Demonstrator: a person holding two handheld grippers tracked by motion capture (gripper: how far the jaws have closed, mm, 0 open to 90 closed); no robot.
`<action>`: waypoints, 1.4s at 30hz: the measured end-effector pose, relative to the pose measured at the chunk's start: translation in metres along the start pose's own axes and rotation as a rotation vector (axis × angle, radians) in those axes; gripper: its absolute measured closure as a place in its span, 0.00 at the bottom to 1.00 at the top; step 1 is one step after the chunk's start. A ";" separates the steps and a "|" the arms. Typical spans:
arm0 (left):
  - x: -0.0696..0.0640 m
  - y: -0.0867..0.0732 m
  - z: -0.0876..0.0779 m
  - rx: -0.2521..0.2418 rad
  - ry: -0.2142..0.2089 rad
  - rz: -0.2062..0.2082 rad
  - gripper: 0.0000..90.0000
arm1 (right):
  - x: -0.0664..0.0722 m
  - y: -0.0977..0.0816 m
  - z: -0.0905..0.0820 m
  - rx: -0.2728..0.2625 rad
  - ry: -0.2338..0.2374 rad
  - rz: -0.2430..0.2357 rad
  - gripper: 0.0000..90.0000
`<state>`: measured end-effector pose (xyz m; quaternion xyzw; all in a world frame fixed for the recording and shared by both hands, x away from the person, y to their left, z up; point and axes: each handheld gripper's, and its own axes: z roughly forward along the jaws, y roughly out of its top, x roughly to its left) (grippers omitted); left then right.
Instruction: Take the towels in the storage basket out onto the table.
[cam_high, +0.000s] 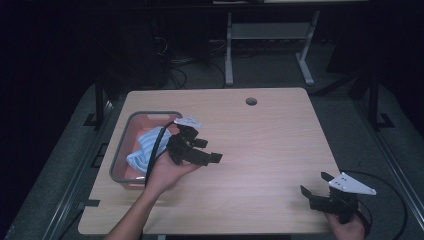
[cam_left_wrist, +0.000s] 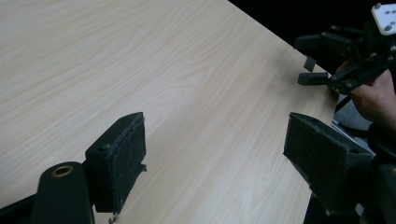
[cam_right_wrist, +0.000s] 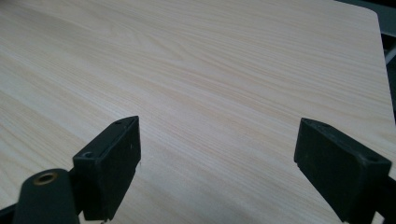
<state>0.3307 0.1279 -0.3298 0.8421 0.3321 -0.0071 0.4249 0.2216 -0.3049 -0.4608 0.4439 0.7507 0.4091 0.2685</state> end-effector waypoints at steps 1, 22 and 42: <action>0.002 0.000 -0.004 -0.003 0.011 -0.002 0.23 | 0.000 0.000 0.000 0.000 0.001 0.001 0.16; 0.058 -0.020 -0.062 -0.027 0.168 -0.125 0.26 | 0.001 0.000 0.002 0.003 0.007 0.001 0.16; 0.118 -0.069 -0.075 0.063 0.368 -0.321 0.29 | 0.002 0.000 0.006 0.017 0.027 -0.006 0.16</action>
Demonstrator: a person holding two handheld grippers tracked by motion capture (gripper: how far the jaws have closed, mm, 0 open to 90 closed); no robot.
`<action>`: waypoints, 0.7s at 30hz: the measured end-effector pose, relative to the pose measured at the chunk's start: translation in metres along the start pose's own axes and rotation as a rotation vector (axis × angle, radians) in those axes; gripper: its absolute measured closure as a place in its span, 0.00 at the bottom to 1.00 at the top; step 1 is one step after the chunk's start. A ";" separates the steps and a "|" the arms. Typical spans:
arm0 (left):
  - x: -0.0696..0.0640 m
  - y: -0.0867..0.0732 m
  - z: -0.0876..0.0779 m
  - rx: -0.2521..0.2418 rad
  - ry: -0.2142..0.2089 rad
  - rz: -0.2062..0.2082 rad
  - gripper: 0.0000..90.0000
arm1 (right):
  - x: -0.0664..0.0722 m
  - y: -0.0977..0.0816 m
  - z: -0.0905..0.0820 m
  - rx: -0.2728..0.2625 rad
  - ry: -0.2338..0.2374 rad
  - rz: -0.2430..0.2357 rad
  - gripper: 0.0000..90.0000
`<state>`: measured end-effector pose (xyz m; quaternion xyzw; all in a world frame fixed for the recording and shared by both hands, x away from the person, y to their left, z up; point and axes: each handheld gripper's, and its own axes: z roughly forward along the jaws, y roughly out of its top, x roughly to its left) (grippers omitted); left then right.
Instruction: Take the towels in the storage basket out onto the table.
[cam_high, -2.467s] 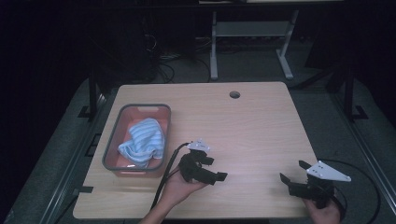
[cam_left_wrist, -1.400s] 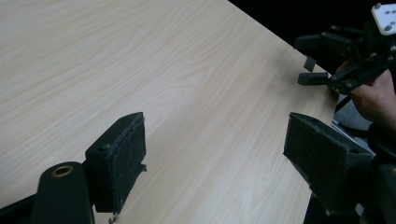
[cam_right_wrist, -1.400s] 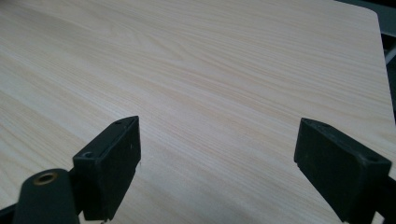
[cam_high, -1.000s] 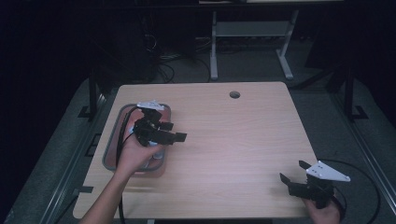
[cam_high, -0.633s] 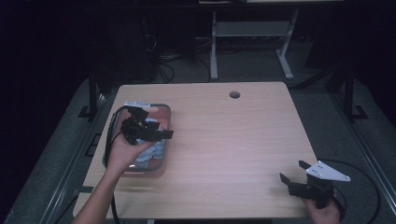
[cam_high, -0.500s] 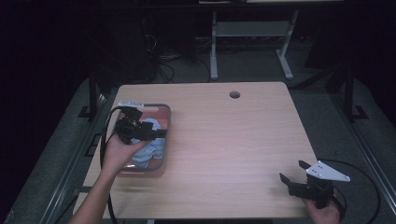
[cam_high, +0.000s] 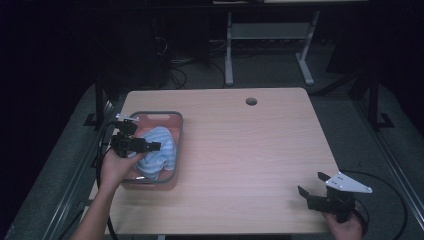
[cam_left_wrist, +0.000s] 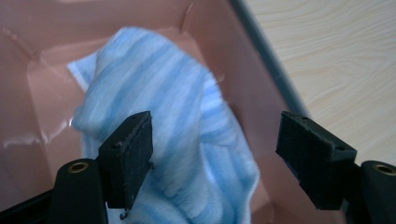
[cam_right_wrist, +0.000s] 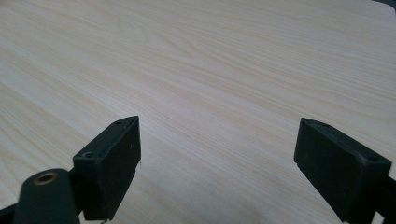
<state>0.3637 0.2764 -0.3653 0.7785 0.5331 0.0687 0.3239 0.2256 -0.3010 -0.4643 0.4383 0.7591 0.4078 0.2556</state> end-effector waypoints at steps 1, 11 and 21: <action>0.001 -0.001 0.002 0.012 0.014 -0.004 0.30 | 0.001 0.000 0.001 0.003 0.002 0.002 0.16; 0.004 0.001 0.036 0.211 0.178 -0.017 0.38 | 0.002 0.001 0.003 0.005 0.008 -0.003 0.16; 0.005 0.003 0.055 0.322 0.223 0.034 0.56 | 0.000 0.000 0.000 -0.001 0.001 0.001 0.16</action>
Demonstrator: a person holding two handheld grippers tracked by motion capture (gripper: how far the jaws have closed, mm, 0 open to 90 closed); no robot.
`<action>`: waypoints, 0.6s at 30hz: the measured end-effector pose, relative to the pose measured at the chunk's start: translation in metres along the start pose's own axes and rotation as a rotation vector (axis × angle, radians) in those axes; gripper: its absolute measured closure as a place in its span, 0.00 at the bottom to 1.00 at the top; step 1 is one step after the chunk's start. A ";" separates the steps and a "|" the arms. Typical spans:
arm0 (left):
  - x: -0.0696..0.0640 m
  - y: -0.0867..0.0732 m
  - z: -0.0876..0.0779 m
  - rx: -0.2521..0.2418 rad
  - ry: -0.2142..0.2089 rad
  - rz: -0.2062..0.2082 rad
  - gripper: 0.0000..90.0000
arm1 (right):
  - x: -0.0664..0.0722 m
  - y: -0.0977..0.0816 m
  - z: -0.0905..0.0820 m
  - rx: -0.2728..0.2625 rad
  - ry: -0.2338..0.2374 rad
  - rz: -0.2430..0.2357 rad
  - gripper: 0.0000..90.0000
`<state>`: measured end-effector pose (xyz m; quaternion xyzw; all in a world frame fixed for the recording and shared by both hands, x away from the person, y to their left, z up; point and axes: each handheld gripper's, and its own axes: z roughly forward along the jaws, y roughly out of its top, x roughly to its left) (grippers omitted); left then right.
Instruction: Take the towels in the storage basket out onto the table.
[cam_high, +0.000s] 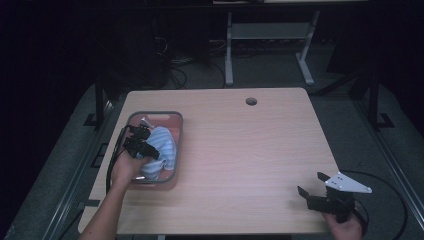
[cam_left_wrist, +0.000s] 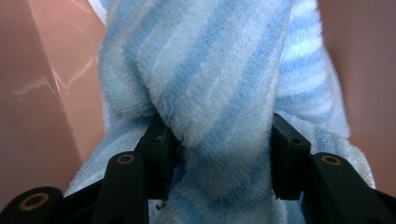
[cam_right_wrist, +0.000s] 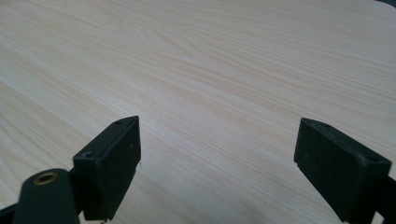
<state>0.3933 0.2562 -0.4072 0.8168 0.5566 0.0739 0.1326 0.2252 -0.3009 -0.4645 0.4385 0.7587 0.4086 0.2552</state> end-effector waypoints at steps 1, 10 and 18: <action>-0.001 0.000 0.002 0.012 0.003 0.008 0.56 | 0.000 0.000 0.000 -0.002 0.000 0.003 0.16; -0.003 0.003 0.008 0.054 0.002 0.028 0.71 | -0.001 0.000 0.000 -0.001 0.007 -0.001 0.16; 0.000 -0.003 -0.002 -0.006 -0.039 -0.001 0.79 | -0.002 -0.001 -0.001 -0.005 0.001 0.003 0.16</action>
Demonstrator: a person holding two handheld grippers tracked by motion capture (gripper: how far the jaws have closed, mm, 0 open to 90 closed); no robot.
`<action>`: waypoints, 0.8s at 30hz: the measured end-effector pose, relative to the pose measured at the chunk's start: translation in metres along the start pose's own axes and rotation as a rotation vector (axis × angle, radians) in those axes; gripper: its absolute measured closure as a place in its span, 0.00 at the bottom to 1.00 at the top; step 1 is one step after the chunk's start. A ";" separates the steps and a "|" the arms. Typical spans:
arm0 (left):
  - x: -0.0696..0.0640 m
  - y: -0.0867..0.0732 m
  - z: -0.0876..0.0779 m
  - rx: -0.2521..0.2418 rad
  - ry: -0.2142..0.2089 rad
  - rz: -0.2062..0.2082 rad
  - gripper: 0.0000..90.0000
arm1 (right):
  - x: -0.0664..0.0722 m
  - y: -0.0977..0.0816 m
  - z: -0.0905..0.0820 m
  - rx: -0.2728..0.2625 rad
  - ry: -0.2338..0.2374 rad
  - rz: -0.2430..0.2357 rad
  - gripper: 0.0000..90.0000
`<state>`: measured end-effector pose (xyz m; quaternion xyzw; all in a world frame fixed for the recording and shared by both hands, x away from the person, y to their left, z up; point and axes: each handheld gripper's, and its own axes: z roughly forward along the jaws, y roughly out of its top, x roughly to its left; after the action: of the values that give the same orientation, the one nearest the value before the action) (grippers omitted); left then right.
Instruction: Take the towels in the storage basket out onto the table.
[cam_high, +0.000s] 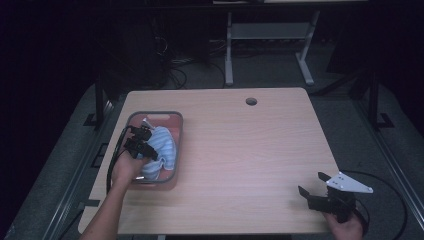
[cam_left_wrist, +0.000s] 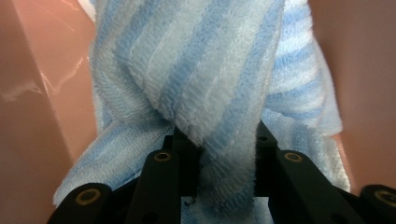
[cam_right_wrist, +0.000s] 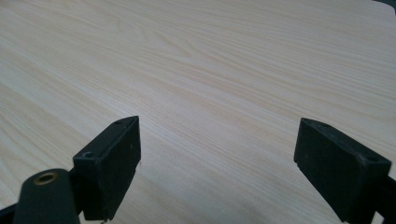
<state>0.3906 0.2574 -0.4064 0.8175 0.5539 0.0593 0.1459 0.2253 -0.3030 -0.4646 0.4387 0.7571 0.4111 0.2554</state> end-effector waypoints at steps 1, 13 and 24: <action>0.002 -0.001 -0.003 -0.022 -0.014 -0.009 0.79 | 0.000 0.000 0.000 0.000 -0.001 0.000 0.16; 0.013 -0.016 -0.048 -0.223 -0.134 -0.099 0.79 | 0.000 0.000 -0.001 -0.003 -0.008 0.006 0.16; 0.015 -0.020 -0.081 -0.325 -0.130 -0.116 0.79 | 0.000 0.000 -0.001 -0.004 -0.011 0.006 0.16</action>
<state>0.3572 0.2918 -0.3365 0.7522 0.5725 0.0863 0.3147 0.2250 -0.3031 -0.4640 0.4426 0.7538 0.4108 0.2591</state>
